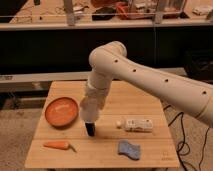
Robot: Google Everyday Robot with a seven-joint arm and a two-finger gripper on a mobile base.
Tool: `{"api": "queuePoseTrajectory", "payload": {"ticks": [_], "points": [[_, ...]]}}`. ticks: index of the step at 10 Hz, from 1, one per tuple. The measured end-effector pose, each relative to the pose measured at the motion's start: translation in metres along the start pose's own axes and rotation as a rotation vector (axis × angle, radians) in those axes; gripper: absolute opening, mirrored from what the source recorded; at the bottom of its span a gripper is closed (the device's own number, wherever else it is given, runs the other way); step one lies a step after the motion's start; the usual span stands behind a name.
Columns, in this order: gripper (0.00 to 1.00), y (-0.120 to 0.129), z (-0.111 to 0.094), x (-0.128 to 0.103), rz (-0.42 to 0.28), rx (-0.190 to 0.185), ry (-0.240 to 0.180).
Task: Place the ceramic cup over the eraser
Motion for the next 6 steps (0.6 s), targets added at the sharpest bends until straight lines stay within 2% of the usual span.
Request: {"api": "queuePoseTrajectory", "payload": {"ticks": [3,4,5,6], "points": [[0.01,0.002,0.014,0.000,0.005,-0.025,-0.022],[0.05,0.001,0.019,0.000,0.001,-0.033,-0.036],[0.07,0.000,0.027,0.000,-0.005,-0.037,-0.063],[0.06,-0.001,0.037,-0.003,-0.014,-0.032,-0.089]]}}
